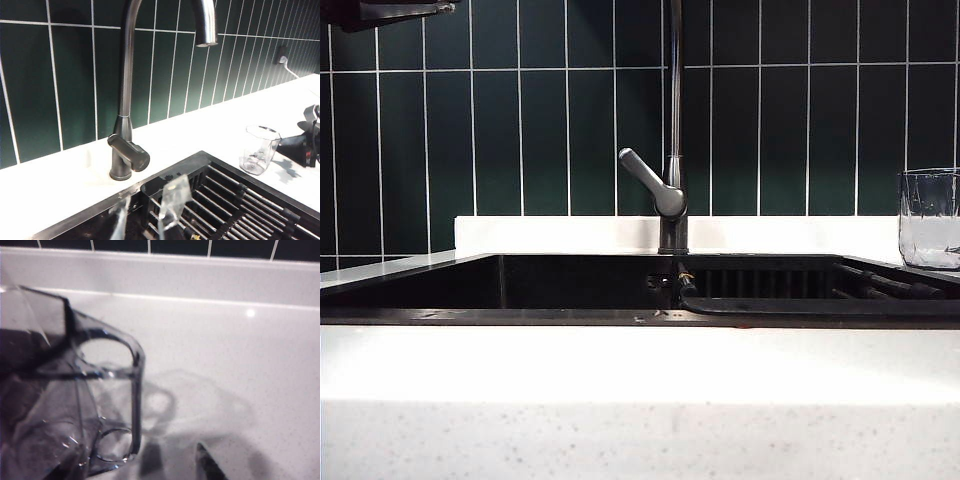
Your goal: Pick up the mug next to the sink, go to the faucet to get some water, pour the water into the sink, and finally put the mug back to its place.
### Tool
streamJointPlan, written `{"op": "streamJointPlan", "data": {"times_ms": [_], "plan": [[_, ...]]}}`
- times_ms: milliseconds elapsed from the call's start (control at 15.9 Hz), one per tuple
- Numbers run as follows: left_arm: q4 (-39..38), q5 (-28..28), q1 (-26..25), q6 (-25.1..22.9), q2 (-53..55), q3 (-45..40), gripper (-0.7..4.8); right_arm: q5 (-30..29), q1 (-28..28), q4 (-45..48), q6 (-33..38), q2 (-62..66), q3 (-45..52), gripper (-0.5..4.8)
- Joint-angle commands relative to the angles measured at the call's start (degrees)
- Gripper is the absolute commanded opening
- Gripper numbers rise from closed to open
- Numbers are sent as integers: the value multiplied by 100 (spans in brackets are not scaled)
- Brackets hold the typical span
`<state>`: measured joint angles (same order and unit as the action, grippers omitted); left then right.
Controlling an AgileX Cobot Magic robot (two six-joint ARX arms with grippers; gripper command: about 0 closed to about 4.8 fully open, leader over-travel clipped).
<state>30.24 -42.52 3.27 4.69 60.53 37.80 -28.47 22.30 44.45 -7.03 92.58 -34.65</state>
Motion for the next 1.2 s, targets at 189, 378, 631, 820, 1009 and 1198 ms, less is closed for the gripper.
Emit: {"op": "streamJointPlan", "data": {"times_ms": [189,378,631,820,1009,1198], "plan": [[66,-39,2,-20,-15,28,92,28,0,522,-9,369,-70,275],[66,-42,2,-20,7,28,92,24,-4,643,-7,542,-232,275],[50,-39,37,-20,160,28,92,-39,-9,664,-4,761,-581,275],[66,-39,48,-20,195,31,92,-216,-96,699,-2,1143,-824,274],[55,-42,55,-17,229,28,92,-210,-267,739,-7,1340,-1001,274],[26,-42,63,-17,229,31,92,-212,-295,946,2,1360,-1062,274]]}}
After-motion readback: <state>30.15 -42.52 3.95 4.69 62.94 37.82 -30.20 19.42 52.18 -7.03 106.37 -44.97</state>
